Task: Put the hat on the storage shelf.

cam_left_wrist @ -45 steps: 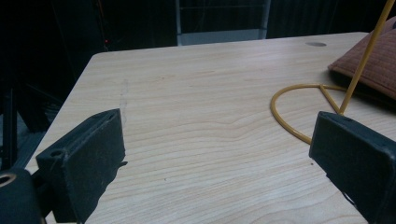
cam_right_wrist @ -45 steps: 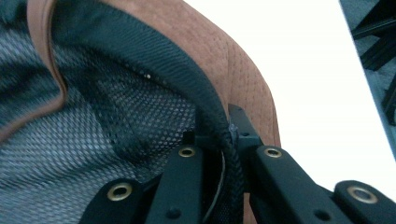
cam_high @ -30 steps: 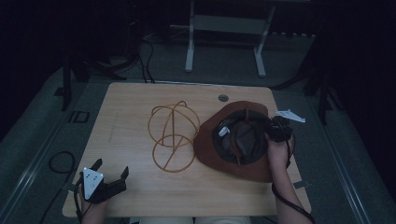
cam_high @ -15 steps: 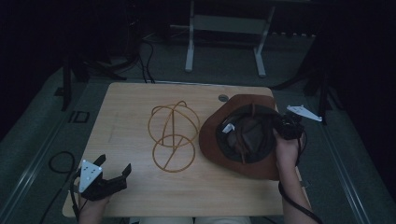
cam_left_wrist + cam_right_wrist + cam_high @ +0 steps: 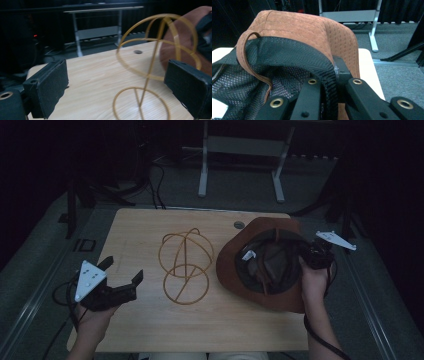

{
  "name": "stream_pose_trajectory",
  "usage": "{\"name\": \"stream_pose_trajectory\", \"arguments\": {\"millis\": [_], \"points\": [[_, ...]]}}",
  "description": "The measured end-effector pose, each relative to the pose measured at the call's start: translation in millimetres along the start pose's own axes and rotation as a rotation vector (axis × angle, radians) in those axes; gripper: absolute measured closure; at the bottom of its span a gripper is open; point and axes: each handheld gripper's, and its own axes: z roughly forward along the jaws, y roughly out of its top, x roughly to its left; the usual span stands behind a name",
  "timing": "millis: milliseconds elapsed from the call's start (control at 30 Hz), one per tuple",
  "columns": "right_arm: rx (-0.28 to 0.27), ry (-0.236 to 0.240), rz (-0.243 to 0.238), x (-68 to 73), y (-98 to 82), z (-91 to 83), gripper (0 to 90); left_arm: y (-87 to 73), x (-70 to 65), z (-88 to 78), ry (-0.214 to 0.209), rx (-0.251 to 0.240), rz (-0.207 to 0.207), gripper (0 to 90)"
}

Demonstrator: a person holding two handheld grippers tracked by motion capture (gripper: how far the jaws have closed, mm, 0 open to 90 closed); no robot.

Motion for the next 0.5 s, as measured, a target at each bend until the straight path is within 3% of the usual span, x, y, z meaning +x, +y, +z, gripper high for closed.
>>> {"name": "stream_pose_trajectory", "arguments": {"millis": [33,200,233,300,367,500], "points": [[0.001,0.0,0.001,-0.1,0.2,-0.5,85.8,12.6,-6.6,6.1,-0.028,-0.003,0.016,6.1],[0.0,0.006,0.0,-1.1,0.7,-3.3,85.8,35.0,-21.3,19.7,-0.084,-0.012,0.035,7.0],[0.0,0.005,-0.001,-1.1,1.0,-4.0,85.8,44.5,-29.4,26.9,-0.101,-0.012,0.056,6.9],[0.001,0.008,-0.004,-1.4,1.4,-4.7,85.8,44.5,-29.4,26.9,-0.101,-0.012,0.056,6.9],[-0.004,0.008,-0.007,-1.8,2.1,-6.7,85.8,57.3,-41.3,39.8,-0.135,-0.009,0.071,6.9],[-0.02,0.006,-0.004,-3.4,3.4,-12.1,85.8,68.3,-58.3,56.7,-0.159,0.002,0.094,6.9]]}}
